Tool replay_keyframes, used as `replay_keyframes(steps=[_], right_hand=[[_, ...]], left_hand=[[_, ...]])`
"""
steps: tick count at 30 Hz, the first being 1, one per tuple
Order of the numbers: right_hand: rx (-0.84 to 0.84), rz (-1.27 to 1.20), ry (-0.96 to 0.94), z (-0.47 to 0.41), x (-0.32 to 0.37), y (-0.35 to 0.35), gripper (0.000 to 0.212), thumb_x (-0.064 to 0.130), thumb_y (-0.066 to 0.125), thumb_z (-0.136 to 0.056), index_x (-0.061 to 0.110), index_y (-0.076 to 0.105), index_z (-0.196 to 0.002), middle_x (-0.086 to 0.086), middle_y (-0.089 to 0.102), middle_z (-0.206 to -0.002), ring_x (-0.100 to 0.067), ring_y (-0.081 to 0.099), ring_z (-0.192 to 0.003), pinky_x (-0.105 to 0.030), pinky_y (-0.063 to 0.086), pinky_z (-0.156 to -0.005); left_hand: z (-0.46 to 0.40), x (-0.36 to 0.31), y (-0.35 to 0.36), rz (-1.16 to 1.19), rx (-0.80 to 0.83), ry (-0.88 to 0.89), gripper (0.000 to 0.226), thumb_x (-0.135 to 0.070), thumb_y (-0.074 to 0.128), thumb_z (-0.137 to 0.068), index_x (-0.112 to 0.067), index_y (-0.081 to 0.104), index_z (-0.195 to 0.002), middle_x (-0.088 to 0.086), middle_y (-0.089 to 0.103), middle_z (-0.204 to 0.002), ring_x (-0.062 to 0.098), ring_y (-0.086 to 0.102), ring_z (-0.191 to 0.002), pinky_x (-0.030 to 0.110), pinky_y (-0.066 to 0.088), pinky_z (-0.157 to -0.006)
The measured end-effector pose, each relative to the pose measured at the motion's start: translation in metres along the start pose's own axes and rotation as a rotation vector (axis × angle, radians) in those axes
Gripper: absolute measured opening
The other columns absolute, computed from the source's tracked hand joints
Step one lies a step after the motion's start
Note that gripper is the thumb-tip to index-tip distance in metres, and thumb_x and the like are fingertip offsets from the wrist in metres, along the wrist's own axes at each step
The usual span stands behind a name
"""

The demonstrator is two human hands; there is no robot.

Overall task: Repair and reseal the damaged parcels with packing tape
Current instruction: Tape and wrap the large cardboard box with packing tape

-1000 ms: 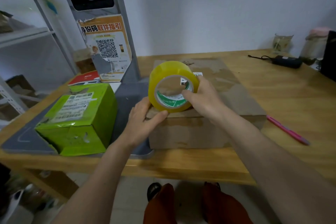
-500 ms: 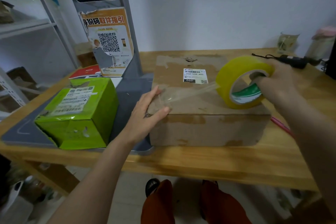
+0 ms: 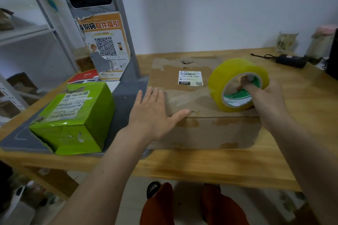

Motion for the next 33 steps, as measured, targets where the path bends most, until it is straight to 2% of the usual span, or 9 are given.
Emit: replay_keyframes(steps=[3, 6, 7, 11, 15, 18, 25, 29, 33], right_hand=[[0.015, 0.012, -0.036, -0.001, 0.002, 0.003, 0.020, 0.028, 0.060, -0.093, 0.012, 0.065, -0.104, 0.002, 0.066, -0.088, -0.011, 0.062, -0.086, -0.022, 0.046, -0.071], [0.025, 0.028, -0.074, 0.000, 0.005, 0.005, 0.006, 0.020, 0.061, -0.092, 0.019, 0.060, -0.098, 0.008, 0.063, -0.085, 0.002, 0.058, -0.077, -0.017, 0.045, -0.068], [0.024, 0.034, -0.077, 0.000, 0.005, 0.005, 0.009, 0.018, 0.063, -0.091, 0.021, 0.060, -0.098, 0.009, 0.063, -0.085, 0.003, 0.058, -0.077, -0.016, 0.045, -0.068], [0.047, 0.048, -0.047, 0.000, 0.004, 0.008, 0.025, 0.015, 0.070, -0.084, 0.017, 0.063, -0.108, 0.005, 0.066, -0.092, -0.006, 0.061, -0.085, -0.021, 0.046, -0.069], [0.070, 0.119, -0.036, 0.001, 0.003, 0.010, 0.019, 0.014, 0.068, -0.086, 0.017, 0.064, -0.104, 0.006, 0.065, -0.087, -0.012, 0.062, -0.084, -0.025, 0.047, -0.071], [0.038, 0.097, 0.016, -0.001, 0.000, 0.006, 0.014, 0.015, 0.067, -0.087, 0.018, 0.065, -0.100, 0.004, 0.065, -0.087, -0.019, 0.062, -0.090, -0.032, 0.049, -0.077], [0.043, 0.089, 0.017, -0.001, -0.002, 0.004, 0.019, 0.013, 0.068, -0.085, 0.016, 0.064, -0.103, 0.003, 0.065, -0.087, -0.015, 0.061, -0.085, -0.025, 0.046, -0.069], [0.080, 0.107, 0.007, 0.000, 0.000, 0.006, 0.019, 0.012, 0.069, -0.084, 0.013, 0.065, -0.103, 0.005, 0.064, -0.083, -0.009, 0.061, -0.078, -0.022, 0.047, -0.062], [0.117, 0.123, 0.009, -0.001, 0.002, 0.003, 0.017, 0.016, 0.064, -0.088, 0.013, 0.066, -0.105, -0.001, 0.068, -0.092, -0.017, 0.064, -0.090, -0.031, 0.051, -0.074]], left_hand=[[-0.010, -0.030, 0.001, -0.036, 0.042, 0.025, 0.119, -0.085, -0.004, -0.068, -0.004, -0.001, -0.155, 0.012, -0.004, -0.164, 0.023, -0.008, -0.151, 0.039, -0.008, -0.121], [-0.022, -0.058, 0.005, 0.004, 0.096, 0.063, 0.114, -0.086, 0.009, -0.077, -0.004, -0.003, -0.155, 0.012, -0.007, -0.163, 0.024, -0.009, -0.151, 0.038, -0.003, -0.123], [-0.026, -0.063, 0.006, 0.027, 0.104, 0.078, 0.112, -0.086, 0.015, -0.079, -0.005, -0.003, -0.155, 0.011, -0.009, -0.163, 0.023, -0.009, -0.151, 0.038, -0.003, -0.123], [-0.035, -0.071, 0.008, 0.108, 0.150, 0.171, 0.122, -0.090, 0.033, -0.073, -0.009, -0.007, -0.155, 0.007, -0.011, -0.163, 0.020, -0.012, -0.150, 0.038, -0.002, -0.123], [-0.032, -0.072, 0.009, 0.104, 0.120, 0.246, 0.130, -0.094, 0.037, -0.064, -0.015, -0.008, -0.156, 0.003, -0.011, -0.164, 0.019, -0.012, -0.150, 0.038, -0.003, -0.123], [-0.025, -0.054, 0.006, 0.063, 0.120, 0.191, 0.132, -0.096, 0.030, -0.060, -0.012, -0.005, -0.156, 0.004, -0.010, -0.164, 0.018, -0.011, -0.150, 0.036, -0.003, -0.121], [-0.013, 0.000, -0.002, 0.016, 0.179, 0.019, 0.149, -0.099, 0.023, -0.043, -0.007, -0.008, -0.155, 0.011, -0.013, -0.163, 0.024, -0.012, -0.150, 0.039, -0.004, -0.122], [-0.023, -0.038, 0.000, 0.037, 0.217, 0.098, 0.148, -0.098, 0.039, -0.048, -0.008, -0.011, -0.154, 0.010, -0.017, -0.162, 0.027, -0.016, -0.149, 0.040, -0.003, -0.122], [-0.035, -0.083, 0.008, 0.113, 0.087, 0.247, 0.135, -0.093, 0.051, -0.057, -0.018, -0.002, -0.157, 0.000, -0.003, -0.165, 0.018, -0.005, -0.151, 0.035, 0.004, -0.122]])
Point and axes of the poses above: each hand's wrist, its own z-axis away from the middle knuckle, its own y-axis out of the palm, x = y × z, the point moved 4 cm from there along -z, towards the middle knuckle
